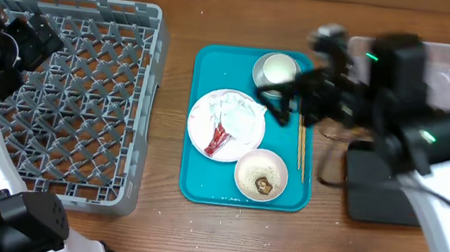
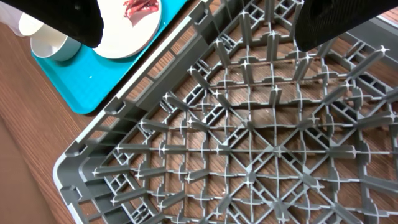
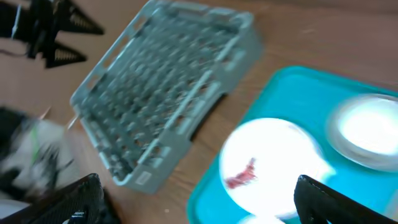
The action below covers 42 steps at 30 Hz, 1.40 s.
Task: Sort waste into correct bins and load items into the dishwasher
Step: 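Reach the right gripper to the white plate and grasp the crumpled tissue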
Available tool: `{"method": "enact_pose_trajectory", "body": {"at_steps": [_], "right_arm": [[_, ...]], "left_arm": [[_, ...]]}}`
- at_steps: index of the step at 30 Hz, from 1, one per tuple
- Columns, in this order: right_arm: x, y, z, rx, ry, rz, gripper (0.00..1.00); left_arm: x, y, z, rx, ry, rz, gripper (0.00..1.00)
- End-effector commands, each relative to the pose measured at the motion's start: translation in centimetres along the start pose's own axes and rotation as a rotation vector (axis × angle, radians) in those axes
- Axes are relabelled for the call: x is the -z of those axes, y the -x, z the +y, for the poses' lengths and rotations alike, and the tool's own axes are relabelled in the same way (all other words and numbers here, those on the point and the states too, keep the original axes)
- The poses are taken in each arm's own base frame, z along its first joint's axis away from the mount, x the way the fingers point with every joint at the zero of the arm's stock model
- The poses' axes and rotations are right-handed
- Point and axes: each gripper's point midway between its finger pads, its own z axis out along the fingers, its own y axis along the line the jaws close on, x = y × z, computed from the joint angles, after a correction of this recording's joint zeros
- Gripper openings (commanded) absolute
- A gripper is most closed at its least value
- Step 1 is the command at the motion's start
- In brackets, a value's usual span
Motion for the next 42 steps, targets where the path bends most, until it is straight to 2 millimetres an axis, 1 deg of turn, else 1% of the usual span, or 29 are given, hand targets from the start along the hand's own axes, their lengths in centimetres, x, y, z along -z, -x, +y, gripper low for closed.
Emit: {"method": "enact_pose_trajectory", "body": {"at_steps": [1,3,5,6,7,8,10,11,12,13,14,15,18,19,20,22,25,27,29,32,33,34,35,36,37,38,40,42], "right_arm": [[-4.7,-1.2,1.7,-0.089,0.134,0.122,1.0],[-7.1,-2.0,1.3,-0.153,0.151,0.173,1.0],[-9.7,-2.8,0.4,-0.166,0.147,0.206,1.0],[-11.0,-3.1,-0.2,-0.168,0.139,0.219,0.97],[-12.0,-3.5,-0.7,-0.18,0.134,0.232,0.96],[-13.3,-3.9,-1.6,-0.198,0.103,0.242,0.93],[-15.3,-4.9,-4.5,-0.28,-0.047,0.25,0.79],[-16.1,-5.5,-6.2,-0.31,-0.151,0.244,0.7],[-16.7,-6.0,-7.6,-0.329,-0.24,0.237,0.62],[-17.3,-6.6,-8.9,-0.358,-0.336,0.226,0.56],[-17.8,-7.0,-9.4,-0.369,-0.387,0.221,0.56],[-18.5,-7.5,-9.6,-0.357,-0.415,0.222,0.56],[-20.6,-8.8,-9.4,-0.307,-0.464,0.232,0.6],[-21.3,-9.5,-9.7,-0.289,-0.497,0.234,0.6],[-22.4,-10.7,-10.2,-0.279,-0.545,0.247,0.59],[-23.0,-11.7,-10.6,-0.279,-0.571,0.262,0.56],[-23.6,-12.8,-11.2,-0.298,-0.61,0.274,0.48],[-23.7,-12.7,-11.1,-0.297,-0.607,0.268,0.44],[-23.8,-12.4,-11.1,-0.294,-0.602,0.255,0.43],[-23.6,-12.5,-11.6,-0.285,-0.629,0.253,0.4],[-23.5,-12.6,-11.9,-0.281,-0.643,0.25,0.38],[-23.4,-12.7,-12.0,-0.279,-0.653,0.251,0.32],[-23.3,-12.8,-12.1,-0.279,-0.657,0.255,0.24],[-23.3,-12.9,-12.1,-0.279,-0.659,0.26,0.18],[-23.3,-13.0,-11.9,-0.281,-0.653,0.265,0.09],[-23.3,-13.0,-11.6,-0.283,-0.641,0.272,0.04],[-23.3,-12.5,-10.6,-0.294,-0.609,0.276,0.04],[-22.9,-11.3,-9.4,-0.3,-0.57,0.269,0.04]], "left_arm": [[0.9,0.2,-0.2,0.006,-0.008,-0.027,1.0],[0.9,0.2,-0.2,0.006,-0.008,-0.027,1.0],[0.9,0.2,-0.2,0.006,-0.008,-0.027,1.0],[0.9,0.2,-0.2,0.006,-0.008,-0.027,1.0],[0.9,0.2,-0.2,0.006,-0.008,-0.027,1.0],[0.9,0.2,-0.2,0.006,-0.008,-0.027,1.0],[0.9,0.2,-0.2,0.006,-0.008,-0.027,1.0],[0.9,0.2,-0.2,0.006,-0.008,-0.027,1.0],[0.9,0.2,-0.2,0.006,-0.008,-0.027,1.0],[0.9,0.2,-0.2,0.006,-0.008,-0.027,1.0],[0.9,0.2,-0.2,0.006,-0.008,-0.027,1.0],[0.9,0.2,-0.2,0.006,-0.008,-0.027,1.0],[0.9,0.2,-0.2,0.006,-0.008,-0.027,1.0],[0.9,0.2,-0.2,0.006,-0.008,-0.027,1.0],[0.9,0.2,-0.2,0.006,-0.008,-0.027,1.0],[0.9,0.2,-0.2,0.006,-0.008,-0.027,1.0],[0.9,0.2,-0.2,0.006,-0.008,-0.027,1.0],[0.9,0.2,-0.2,0.006,-0.008,-0.027,1.0],[0.9,0.2,-0.2,0.006,-0.008,-0.027,1.0],[0.9,0.2,-0.2,0.006,-0.008,-0.027,1.0],[0.9,0.2,-0.2,0.006,-0.008,-0.027,1.0],[0.9,0.2,-0.2,0.006,-0.008,-0.027,1.0],[0.9,0.2,-0.2,0.006,-0.008,-0.027,1.0],[0.9,0.2,-0.2,0.006,-0.008,-0.027,1.0],[0.9,0.2,-0.2,0.006,-0.008,-0.027,1.0],[0.9,0.2,-0.2,0.006,-0.008,-0.027,1.0],[0.9,0.2,-0.2,0.006,-0.008,-0.027,1.0],[0.9,0.2,-0.2,0.006,-0.008,-0.027,1.0]]}}
